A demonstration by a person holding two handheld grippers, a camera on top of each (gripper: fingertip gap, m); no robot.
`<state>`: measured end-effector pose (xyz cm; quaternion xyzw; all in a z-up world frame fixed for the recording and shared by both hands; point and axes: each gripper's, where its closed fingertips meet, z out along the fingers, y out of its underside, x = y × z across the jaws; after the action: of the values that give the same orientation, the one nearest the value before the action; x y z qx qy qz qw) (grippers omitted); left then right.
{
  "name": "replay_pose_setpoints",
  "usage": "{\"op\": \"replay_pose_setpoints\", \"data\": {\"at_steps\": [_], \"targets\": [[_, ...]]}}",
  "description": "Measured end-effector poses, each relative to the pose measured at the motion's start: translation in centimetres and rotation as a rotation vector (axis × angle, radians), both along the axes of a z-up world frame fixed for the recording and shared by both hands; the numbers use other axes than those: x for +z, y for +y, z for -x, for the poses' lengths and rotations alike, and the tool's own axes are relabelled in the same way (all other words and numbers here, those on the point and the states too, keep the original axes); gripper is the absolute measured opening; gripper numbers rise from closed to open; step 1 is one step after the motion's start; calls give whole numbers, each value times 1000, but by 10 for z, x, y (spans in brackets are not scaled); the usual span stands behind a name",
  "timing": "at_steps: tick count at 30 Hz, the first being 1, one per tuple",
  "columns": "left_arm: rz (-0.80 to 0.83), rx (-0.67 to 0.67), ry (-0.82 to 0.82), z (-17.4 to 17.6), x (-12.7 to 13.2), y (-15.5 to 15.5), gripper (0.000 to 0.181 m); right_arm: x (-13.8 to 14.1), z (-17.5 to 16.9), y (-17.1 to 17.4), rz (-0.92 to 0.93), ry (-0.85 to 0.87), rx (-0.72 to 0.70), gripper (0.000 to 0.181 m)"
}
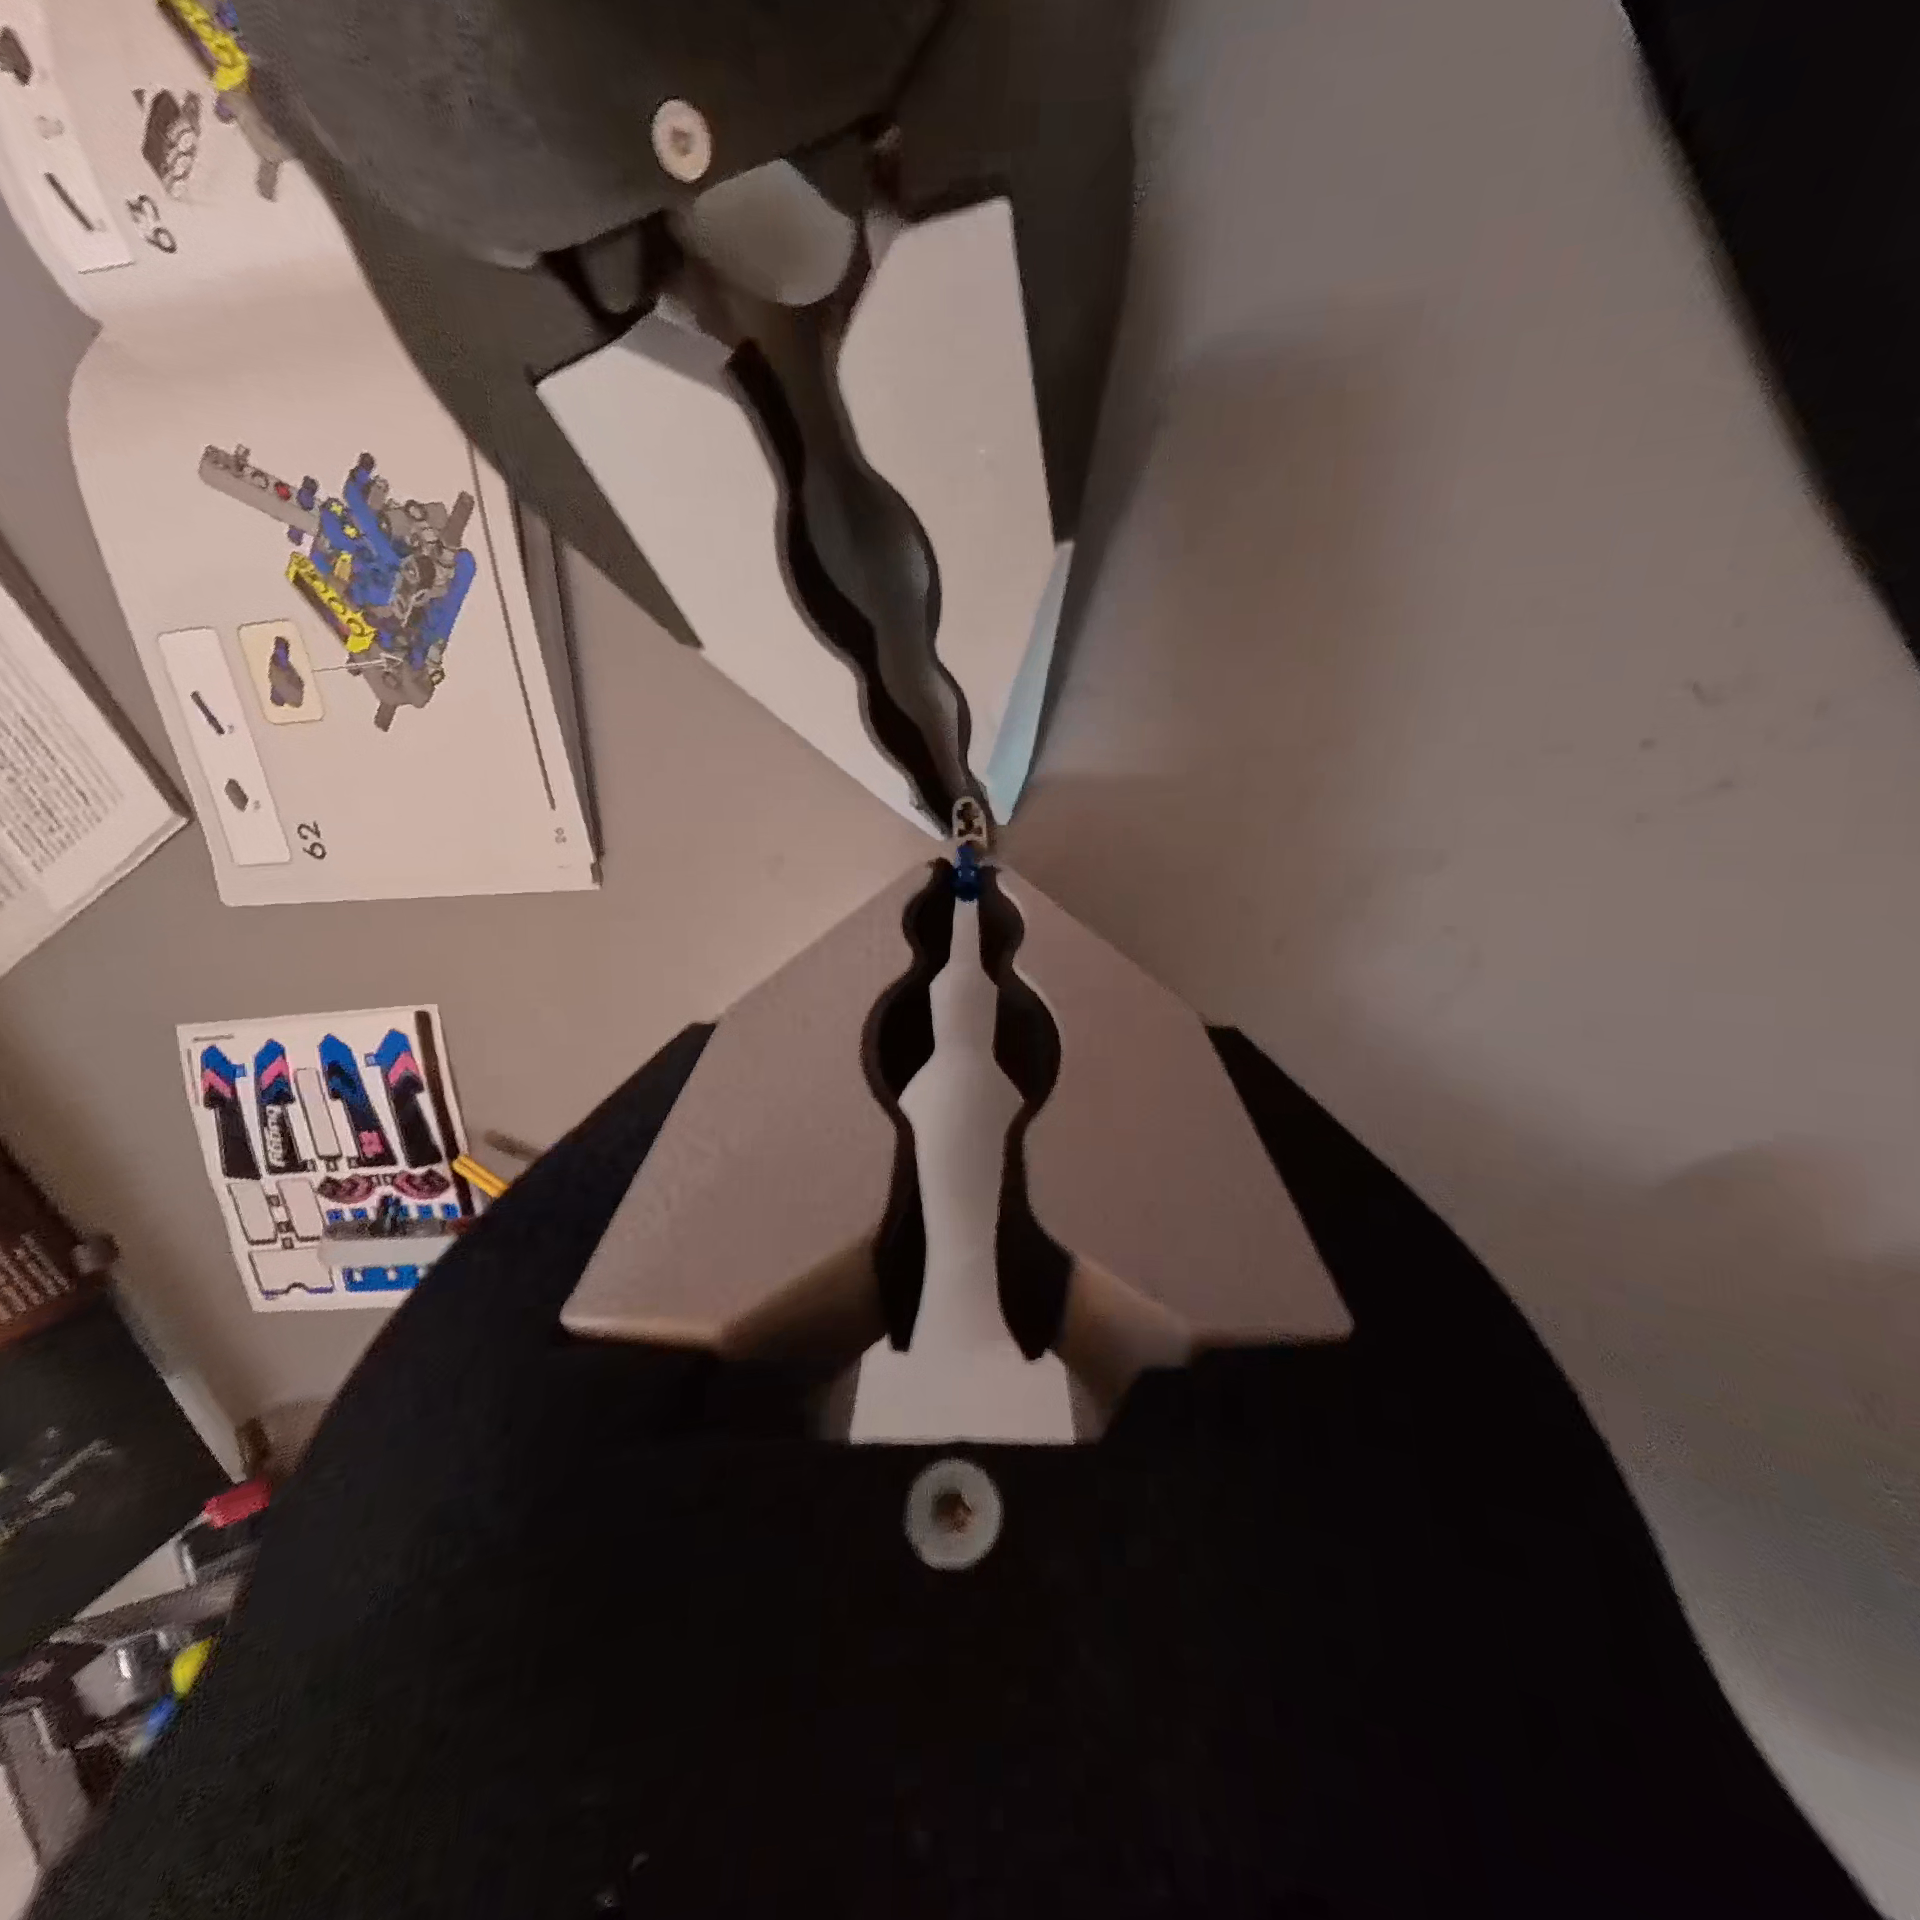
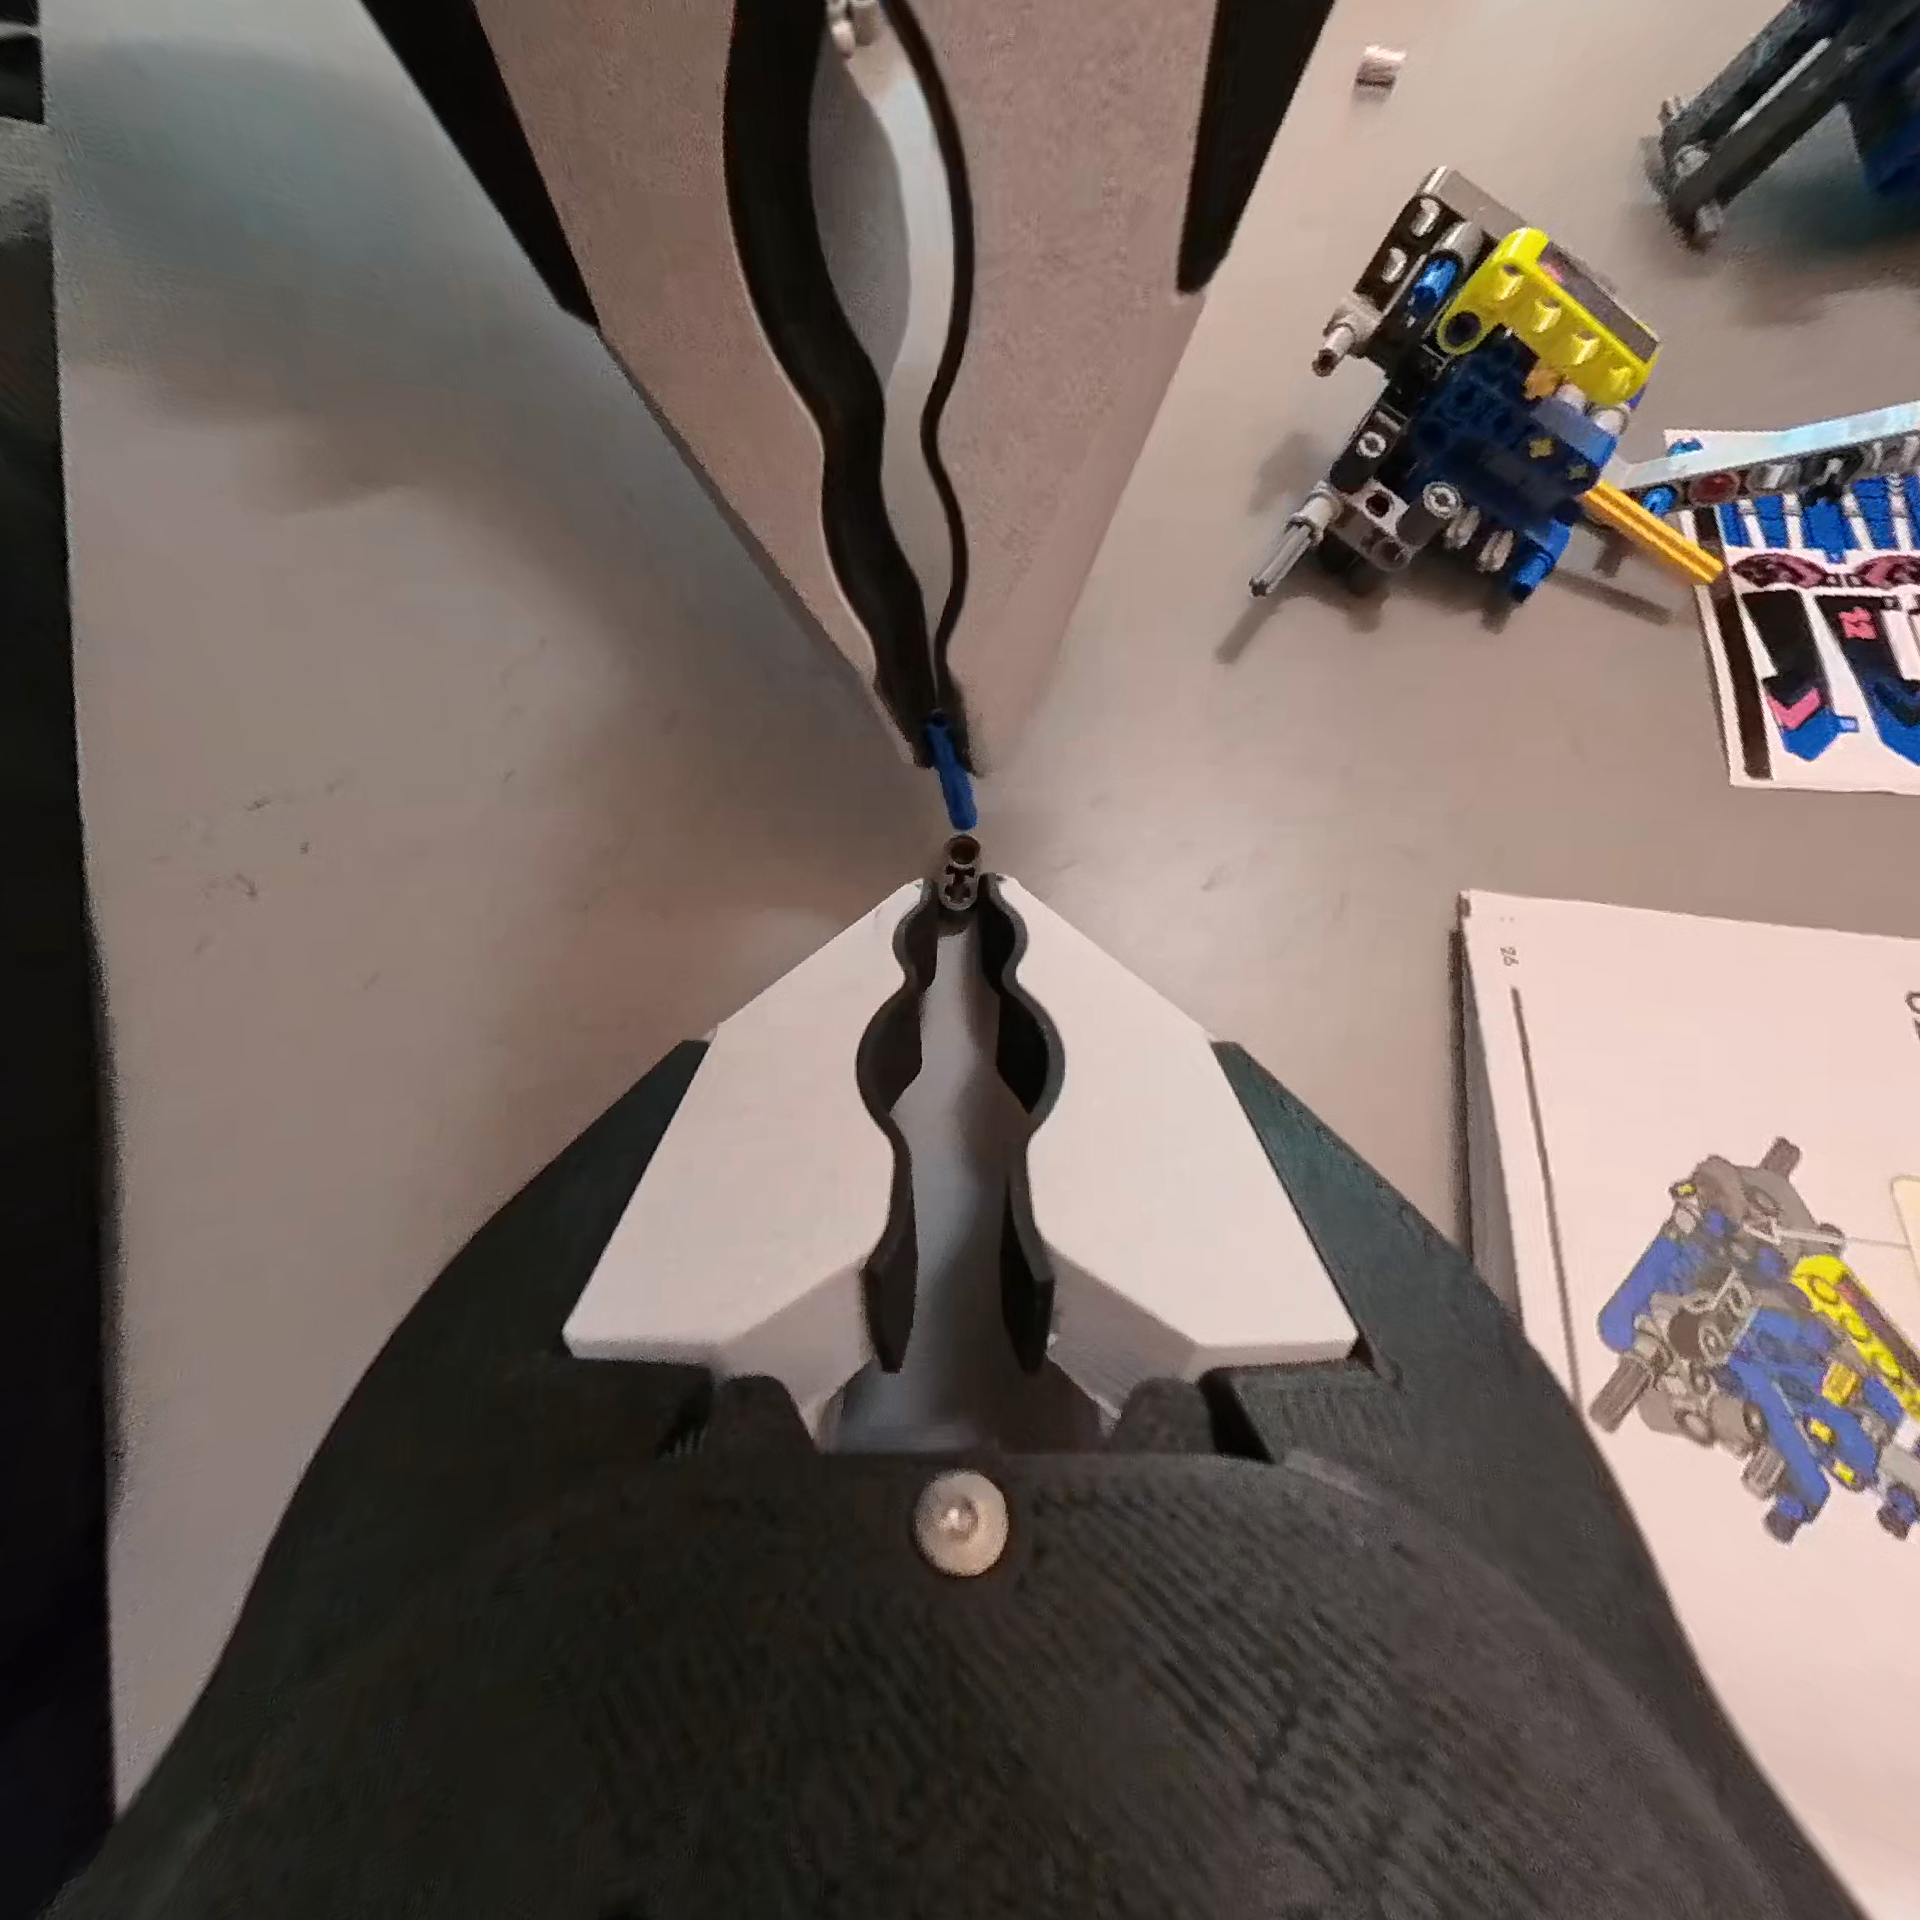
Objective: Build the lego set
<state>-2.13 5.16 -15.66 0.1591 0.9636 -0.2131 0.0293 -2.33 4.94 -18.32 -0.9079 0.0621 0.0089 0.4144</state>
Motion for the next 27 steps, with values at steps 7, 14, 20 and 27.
{"op": "replay_pose_setpoints", "data": {"at_steps": [7,14,20,27], "targets": [[-88,-119,-43,-1,-8,3,1,0,-1,2,-1,21,69,6],[-120,-167,-37,-3,-10,2,1,0,-1,2,-1,22,80,6],[-130,-188,-36,-2,-10,1,1,0,-2,3,-1,27,83,6],[-122,-194,-25,1,-10,-1,1,0,-2,3,-2,38,81,7]]}}
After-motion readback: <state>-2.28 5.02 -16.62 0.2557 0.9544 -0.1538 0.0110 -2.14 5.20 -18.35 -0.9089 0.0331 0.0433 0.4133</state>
